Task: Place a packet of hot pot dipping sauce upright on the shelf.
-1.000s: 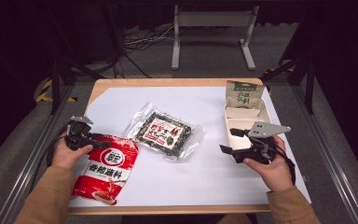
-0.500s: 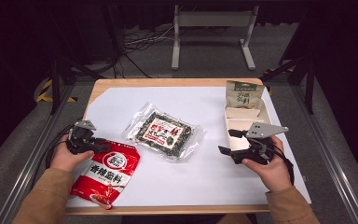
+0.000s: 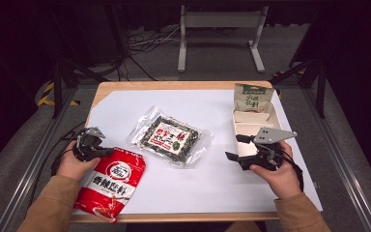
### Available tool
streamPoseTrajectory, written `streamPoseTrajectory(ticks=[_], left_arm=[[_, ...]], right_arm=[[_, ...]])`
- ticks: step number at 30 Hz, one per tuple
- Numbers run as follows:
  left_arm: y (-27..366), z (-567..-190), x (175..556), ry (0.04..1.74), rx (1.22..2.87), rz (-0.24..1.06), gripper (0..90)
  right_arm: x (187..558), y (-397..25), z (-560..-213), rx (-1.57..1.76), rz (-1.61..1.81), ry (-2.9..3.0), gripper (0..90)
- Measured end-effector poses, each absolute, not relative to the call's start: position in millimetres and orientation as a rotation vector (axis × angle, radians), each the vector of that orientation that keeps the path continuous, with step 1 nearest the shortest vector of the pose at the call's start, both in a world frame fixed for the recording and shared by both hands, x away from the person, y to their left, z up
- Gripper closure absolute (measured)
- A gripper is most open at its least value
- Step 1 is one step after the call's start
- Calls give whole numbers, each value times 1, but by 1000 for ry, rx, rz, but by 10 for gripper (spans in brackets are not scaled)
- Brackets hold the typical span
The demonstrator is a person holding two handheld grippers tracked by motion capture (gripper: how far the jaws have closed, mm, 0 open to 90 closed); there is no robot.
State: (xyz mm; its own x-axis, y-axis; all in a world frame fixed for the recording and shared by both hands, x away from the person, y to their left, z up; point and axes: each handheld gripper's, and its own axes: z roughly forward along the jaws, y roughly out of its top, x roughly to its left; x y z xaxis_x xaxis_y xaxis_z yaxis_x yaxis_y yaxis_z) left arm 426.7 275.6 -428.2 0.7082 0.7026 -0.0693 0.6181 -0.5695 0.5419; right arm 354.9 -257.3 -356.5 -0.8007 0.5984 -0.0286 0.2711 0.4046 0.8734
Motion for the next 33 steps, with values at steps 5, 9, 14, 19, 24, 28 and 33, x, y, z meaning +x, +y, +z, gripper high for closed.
streamPoseTrajectory(ticks=[5,9,14,19,24,28,33], left_arm=[[283,-416,423,1023,2329,225,900],[292,-399,418,1027,2276,263,900],[300,-378,406,1029,2174,293,900],[298,-356,389,985,2112,312,900],[289,-333,372,914,2095,345,900],[284,-316,355,850,2058,369,900],[275,-304,336,788,2032,421,900]], right_arm=[[355,-257,-357,754,1350,2327,284],[356,-255,-357,750,1350,2328,287],[356,-253,-357,746,1350,2326,296],[356,-250,-358,745,1348,2331,307],[355,-249,-358,741,1354,2338,333],[353,-251,-354,741,1371,2325,348],[351,-253,-351,740,1379,2313,348]])
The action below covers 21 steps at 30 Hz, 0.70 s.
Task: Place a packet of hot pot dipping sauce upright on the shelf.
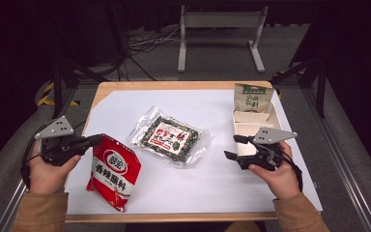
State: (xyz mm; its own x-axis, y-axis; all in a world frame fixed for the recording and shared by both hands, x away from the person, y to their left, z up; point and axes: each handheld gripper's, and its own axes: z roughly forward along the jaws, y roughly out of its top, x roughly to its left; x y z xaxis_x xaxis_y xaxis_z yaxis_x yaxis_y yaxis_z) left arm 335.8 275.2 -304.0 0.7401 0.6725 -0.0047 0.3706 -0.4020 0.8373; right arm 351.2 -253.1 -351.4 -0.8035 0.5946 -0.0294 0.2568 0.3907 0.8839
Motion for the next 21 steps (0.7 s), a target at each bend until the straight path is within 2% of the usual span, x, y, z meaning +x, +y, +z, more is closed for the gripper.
streamPoseTrajectory(ticks=[7,21], left_arm=[[265,-286,315,702,1996,464,900],[229,-271,314,558,1969,397,900]], right_arm=[[350,-253,-349,733,1387,2305,348],[349,-236,-349,678,1428,2343,359]])
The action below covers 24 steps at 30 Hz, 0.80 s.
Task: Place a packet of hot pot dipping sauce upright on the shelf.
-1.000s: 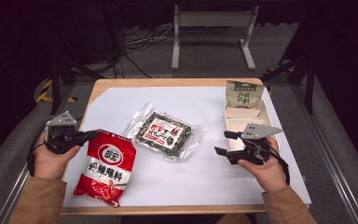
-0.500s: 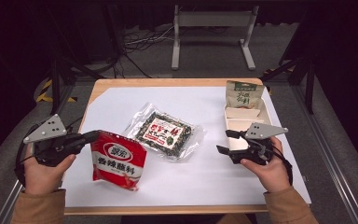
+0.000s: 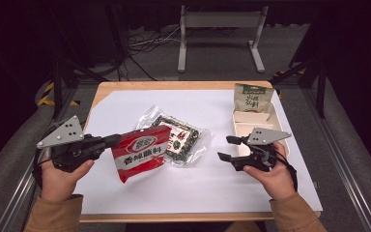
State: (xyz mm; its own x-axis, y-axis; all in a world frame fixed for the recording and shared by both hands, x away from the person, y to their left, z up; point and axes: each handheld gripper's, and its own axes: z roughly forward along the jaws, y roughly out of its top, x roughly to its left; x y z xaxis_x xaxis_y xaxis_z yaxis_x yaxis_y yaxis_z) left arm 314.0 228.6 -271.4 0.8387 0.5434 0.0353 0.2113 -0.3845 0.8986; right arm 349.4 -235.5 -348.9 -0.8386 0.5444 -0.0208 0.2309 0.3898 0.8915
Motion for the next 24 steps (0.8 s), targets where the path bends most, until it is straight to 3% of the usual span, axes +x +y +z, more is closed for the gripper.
streamPoseTrajectory(ticks=[10,24], left_arm=[[205,-257,304,419,1910,350,900],[167,-258,302,308,1898,309,900]], right_arm=[[344,-216,-349,575,1514,2356,437],[347,-182,-360,471,1637,2461,457]])
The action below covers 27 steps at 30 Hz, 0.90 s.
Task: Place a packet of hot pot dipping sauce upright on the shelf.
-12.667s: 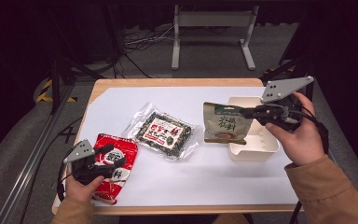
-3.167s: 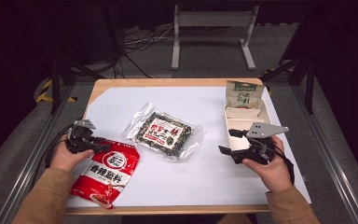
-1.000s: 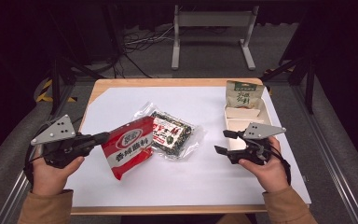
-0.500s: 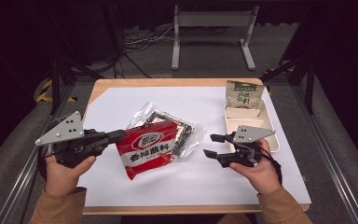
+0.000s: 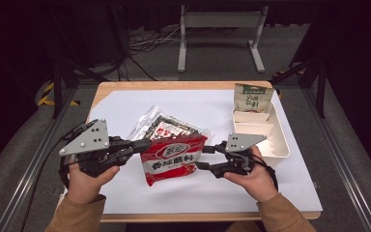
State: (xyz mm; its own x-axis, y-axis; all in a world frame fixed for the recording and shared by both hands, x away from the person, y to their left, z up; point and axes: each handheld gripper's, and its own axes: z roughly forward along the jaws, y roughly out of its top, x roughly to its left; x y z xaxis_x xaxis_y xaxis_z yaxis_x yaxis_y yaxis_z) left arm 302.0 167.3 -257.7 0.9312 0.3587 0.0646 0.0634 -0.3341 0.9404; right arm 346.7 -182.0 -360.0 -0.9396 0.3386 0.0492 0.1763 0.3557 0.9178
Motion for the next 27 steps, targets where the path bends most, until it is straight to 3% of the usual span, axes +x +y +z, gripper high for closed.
streamPoseTrajectory(ticks=[5,7,10,20,22,24,27], left_arm=[[155,-260,302,279,1892,288,900],[151,-262,300,275,1898,282,900],[149,-264,301,271,1906,280,900],[158,-278,310,335,1873,264,872],[159,-279,310,348,1871,262,825],[159,-280,311,374,1875,272,724],[160,-283,314,420,1872,293,460]], right_arm=[[347,-173,-369,428,1645,2514,513],[347,-172,-372,398,1634,2535,668],[346,-173,-372,342,1631,2588,833],[347,-178,-365,315,1584,2603,893],[348,-181,-363,325,1591,2612,896],[349,-183,-361,331,1591,2612,896],[350,-189,-356,347,1606,2607,897]])
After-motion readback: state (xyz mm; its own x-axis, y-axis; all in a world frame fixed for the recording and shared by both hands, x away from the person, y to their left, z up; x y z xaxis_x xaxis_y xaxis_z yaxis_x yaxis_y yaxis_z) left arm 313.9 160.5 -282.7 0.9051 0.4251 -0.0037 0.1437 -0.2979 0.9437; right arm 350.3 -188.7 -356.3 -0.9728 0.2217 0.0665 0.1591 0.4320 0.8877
